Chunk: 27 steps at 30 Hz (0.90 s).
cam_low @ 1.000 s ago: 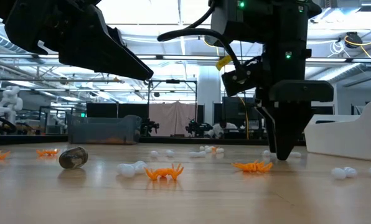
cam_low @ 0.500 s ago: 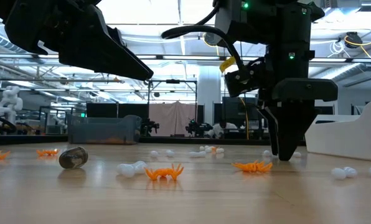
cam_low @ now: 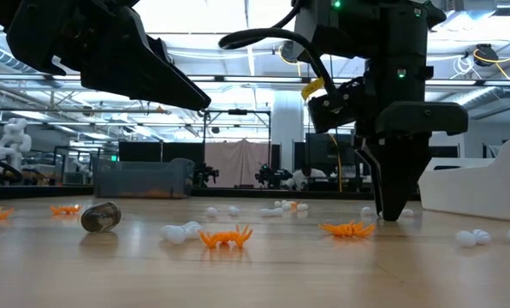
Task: Sort Halloween decoration
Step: Put the white bone toy into the orange bin
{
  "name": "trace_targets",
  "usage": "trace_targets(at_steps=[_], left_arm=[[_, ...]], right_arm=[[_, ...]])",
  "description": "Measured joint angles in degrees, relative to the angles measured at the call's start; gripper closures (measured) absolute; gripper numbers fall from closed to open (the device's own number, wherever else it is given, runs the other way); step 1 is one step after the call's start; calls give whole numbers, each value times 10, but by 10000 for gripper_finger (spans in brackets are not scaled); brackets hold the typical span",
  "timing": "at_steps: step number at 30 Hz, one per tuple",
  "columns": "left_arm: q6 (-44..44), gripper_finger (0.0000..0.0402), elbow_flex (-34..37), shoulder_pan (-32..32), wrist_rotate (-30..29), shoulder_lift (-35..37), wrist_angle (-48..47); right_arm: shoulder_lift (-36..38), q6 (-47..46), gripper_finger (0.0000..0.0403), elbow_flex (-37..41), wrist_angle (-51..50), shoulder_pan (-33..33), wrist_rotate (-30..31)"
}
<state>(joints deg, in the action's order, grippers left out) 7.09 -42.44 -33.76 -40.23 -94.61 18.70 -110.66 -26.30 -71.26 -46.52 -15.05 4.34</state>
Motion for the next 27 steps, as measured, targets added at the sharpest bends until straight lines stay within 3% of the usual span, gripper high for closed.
trace_targets(at_steps=[19,27], left_arm=[[0,155,0,0,0,0,0],[0,155,0,0,0,0,0]], right_arm=[[-4,25,345,-39,-30,-6,-2],[38,41,367,-41,-34,-13,-2]])
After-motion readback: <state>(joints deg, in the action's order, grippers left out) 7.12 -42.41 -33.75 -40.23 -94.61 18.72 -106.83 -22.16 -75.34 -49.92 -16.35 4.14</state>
